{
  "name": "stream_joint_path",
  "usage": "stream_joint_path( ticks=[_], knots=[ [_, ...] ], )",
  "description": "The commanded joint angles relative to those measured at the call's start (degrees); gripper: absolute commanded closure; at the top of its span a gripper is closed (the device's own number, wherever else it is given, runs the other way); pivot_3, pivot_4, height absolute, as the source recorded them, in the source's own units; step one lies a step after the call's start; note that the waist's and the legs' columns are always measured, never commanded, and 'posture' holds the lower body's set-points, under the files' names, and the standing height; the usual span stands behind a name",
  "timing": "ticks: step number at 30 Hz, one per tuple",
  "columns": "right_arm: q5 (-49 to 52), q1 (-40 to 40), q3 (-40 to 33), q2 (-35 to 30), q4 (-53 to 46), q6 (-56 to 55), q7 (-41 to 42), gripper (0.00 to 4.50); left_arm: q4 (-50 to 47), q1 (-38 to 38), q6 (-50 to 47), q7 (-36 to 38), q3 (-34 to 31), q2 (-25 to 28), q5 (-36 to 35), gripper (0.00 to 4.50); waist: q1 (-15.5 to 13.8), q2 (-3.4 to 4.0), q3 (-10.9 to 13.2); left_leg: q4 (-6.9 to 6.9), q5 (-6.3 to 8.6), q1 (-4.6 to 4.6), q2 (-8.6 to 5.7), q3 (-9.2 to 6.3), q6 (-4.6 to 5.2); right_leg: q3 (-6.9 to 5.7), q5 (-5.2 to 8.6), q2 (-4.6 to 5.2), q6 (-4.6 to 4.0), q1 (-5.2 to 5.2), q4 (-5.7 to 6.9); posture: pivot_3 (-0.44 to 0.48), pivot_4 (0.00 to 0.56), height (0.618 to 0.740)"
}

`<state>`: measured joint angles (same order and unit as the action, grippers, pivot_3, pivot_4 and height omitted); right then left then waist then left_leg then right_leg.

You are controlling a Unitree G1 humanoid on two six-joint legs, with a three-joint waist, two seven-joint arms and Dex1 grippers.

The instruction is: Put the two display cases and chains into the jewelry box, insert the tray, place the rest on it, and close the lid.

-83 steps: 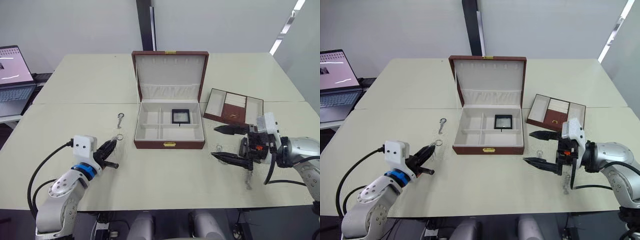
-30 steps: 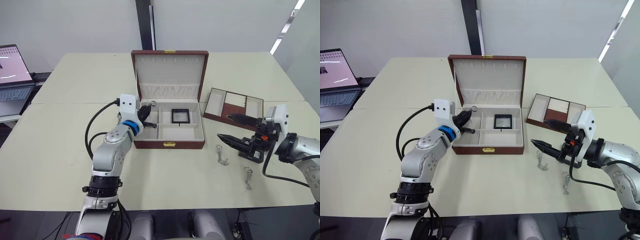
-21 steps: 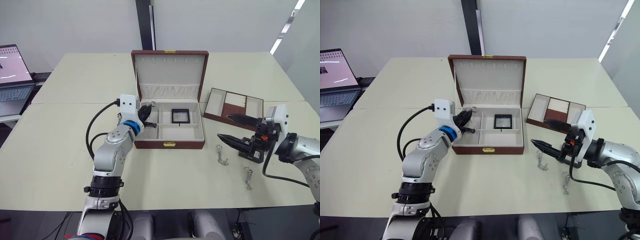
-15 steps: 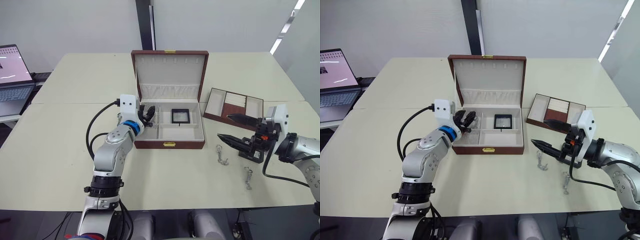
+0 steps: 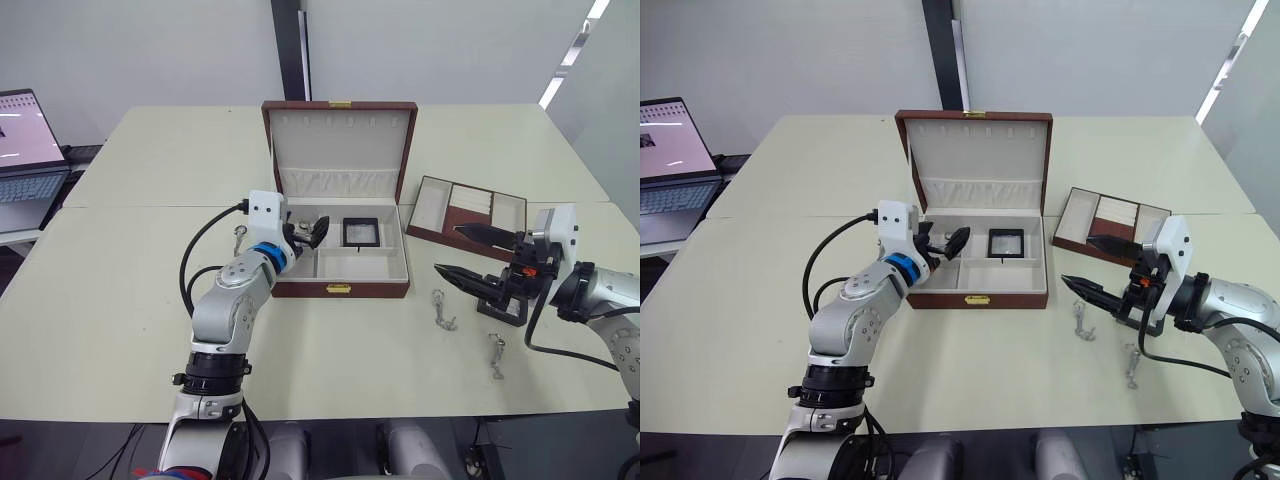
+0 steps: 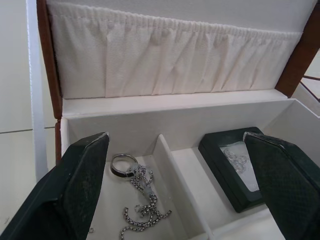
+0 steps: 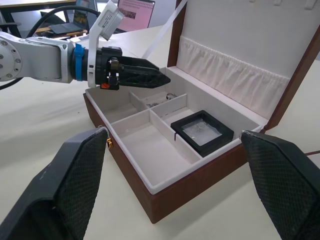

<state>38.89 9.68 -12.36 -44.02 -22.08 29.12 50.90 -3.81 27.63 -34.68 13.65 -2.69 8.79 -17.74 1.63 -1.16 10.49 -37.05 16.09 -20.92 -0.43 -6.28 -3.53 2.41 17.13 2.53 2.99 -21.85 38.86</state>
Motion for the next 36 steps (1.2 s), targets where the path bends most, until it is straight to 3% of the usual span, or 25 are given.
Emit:
stream_joint_path(
  ticks=[1,4,11,15,19,26,32,36],
  knots=[
    [0.04,0.43,-1.75,-0.43,-0.09,-0.3,-0.23,0.0,-4.35,-0.49,0.49,4.1,0.75,1.65,-1.63,0.02,0.01,0.0,0.0,0.0,0.0,0.0,0.0,0.0,0.0,0.0,0.0,0.0,0.0,0.0,0.0,0.0,0.15,0.74],
    [0.17,0.33,-2.1,-0.36,0.33,-0.36,-0.28,0.0,-4.99,-0.9,0.94,7.82,0.39,4.01,-2.44,0.02,0.05,0.0,0.0,0.01,0.0,0.01,0.01,0.0,0.0,0.0,0.0,-0.01,0.0,0.0,0.0,0.0,0.15,0.74],
    [-0.45,-2.41,-6.51,-1.92,5.59,-1.56,1.59,0.0,-7.83,-4.75,-2.89,27.14,-4.8,20.4,-12.24,0.02,0.16,0.0,0.01,0.04,0.0,-0.01,0.03,0.01,0.0,0.01,0.01,-0.04,-0.01,-0.06,0.01,0.0,0.15,0.74],
    [-2.32,-4.42,-9.19,-3.39,10.48,-3.33,3.16,0.0,-9.39,-9.1,-6.64,34.74,-10.47,29.03,-18.69,0.02,0.2,0.01,0.02,0.04,0.01,-0.01,0.03,0.03,0.02,0.02,0.01,-0.03,-0.01,-0.06,0.01,0.0,0.15,0.74],
    [-4.6,-5.55,-11.81,-4.5,18.14,-6.13,4.34,0.0,-7.22,-15.52,-5.53,39.17,-15.57,36.7,-18.6,0.02,0.22,0.04,0.02,0.07,0.01,0.01,0.06,0.06,0.03,0.05,0.01,-0.05,-0.02,-0.09,0.02,0.0,0.15,0.74],
    [-7.33,-5.89,-13.45,-3.92,28.01,-10.61,4.78,0.0,-2.73,-22.05,-1.81,35.54,-24.27,37.78,-16.55,0.02,0.2,0.04,0.03,0.08,0.02,0.01,0.06,0.08,0.03,0.07,0.01,-0.02,-0.02,-0.1,0.0,0.0,0.15,0.74],
    [-9.12,-5.44,-12.88,-3.48,33.05,-13.12,4.91,0.0,5.62,-26.77,6.63,27.81,-32.18,36.74,-10.59,0.02,0.33,0.06,0.03,0.1,0.02,0.04,0.09,0.11,0.03,0.1,0.01,-0.03,-0.03,-0.13,0.02,0.0,0.15,0.74],
    [-8.88,-4.83,-13.37,-3.47,34.12,-13.68,4.92,0.0,6.79,-28.67,9.3,25.46,-33.51,35.2,-9.28,0.02,0.23,0.06,0.03,0.09,0.02,0.02,0.07,0.11,0.03,0.11,0.01,0.01,-0.02,-0.13,0.02,0.0,0.15,0.74]
  ],
)
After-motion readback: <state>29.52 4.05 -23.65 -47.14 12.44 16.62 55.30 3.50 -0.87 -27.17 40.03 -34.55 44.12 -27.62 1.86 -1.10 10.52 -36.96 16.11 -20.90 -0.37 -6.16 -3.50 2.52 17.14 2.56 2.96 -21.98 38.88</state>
